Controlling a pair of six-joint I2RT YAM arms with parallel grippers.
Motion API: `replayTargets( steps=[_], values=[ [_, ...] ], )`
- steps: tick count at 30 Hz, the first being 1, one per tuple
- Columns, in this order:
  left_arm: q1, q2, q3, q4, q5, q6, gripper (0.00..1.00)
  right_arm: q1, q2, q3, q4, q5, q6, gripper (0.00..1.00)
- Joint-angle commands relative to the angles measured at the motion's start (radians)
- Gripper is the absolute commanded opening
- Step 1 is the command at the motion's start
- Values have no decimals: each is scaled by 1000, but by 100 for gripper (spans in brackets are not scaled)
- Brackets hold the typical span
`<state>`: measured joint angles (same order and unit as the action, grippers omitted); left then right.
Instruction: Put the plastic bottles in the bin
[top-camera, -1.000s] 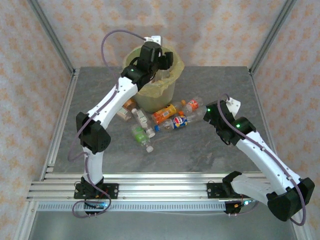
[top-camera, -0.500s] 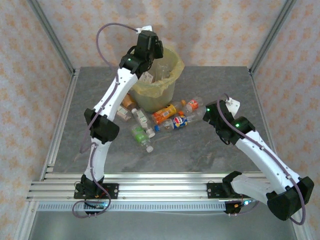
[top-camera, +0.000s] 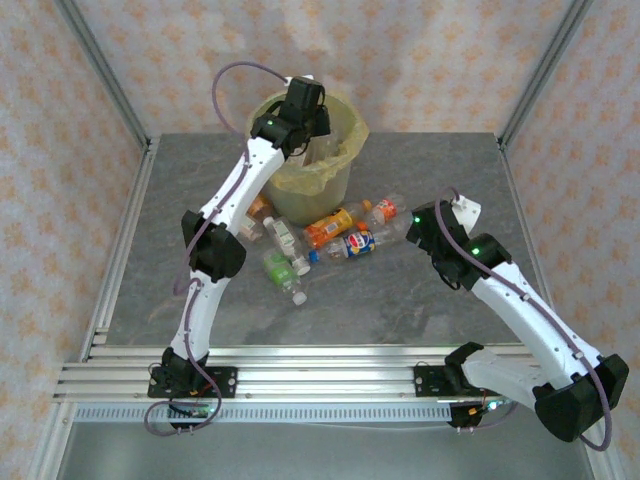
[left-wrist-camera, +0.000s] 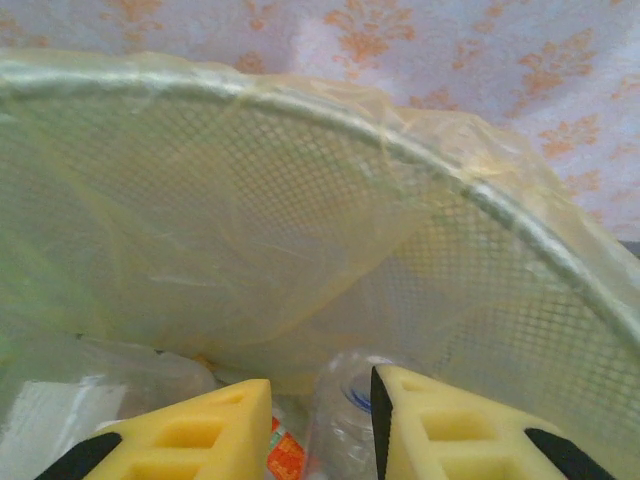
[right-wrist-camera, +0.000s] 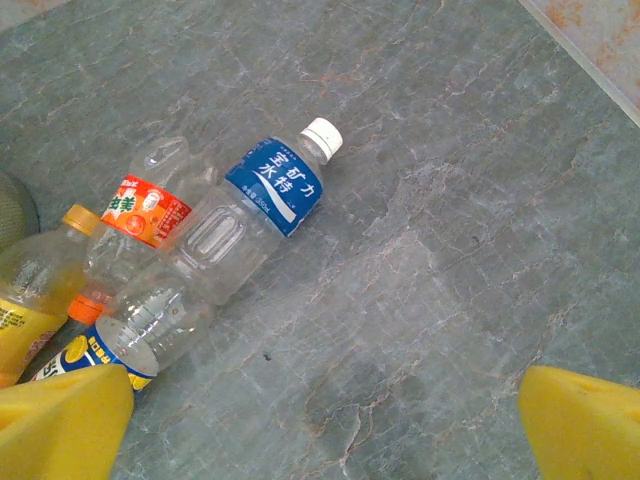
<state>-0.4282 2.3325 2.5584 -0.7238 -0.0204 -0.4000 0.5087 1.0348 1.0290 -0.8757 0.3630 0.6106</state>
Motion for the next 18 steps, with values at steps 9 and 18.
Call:
replayTargets(
  steps=[9, 18],
  values=[
    [-4, -33, -3, -115, 266, 11, 27, -4, -22, 0, -35, 37, 26, 99],
    [-4, -72, -36, -98, 401, 10, 26, -4, -27, 2, -31, 33, 34, 99]
  ],
)
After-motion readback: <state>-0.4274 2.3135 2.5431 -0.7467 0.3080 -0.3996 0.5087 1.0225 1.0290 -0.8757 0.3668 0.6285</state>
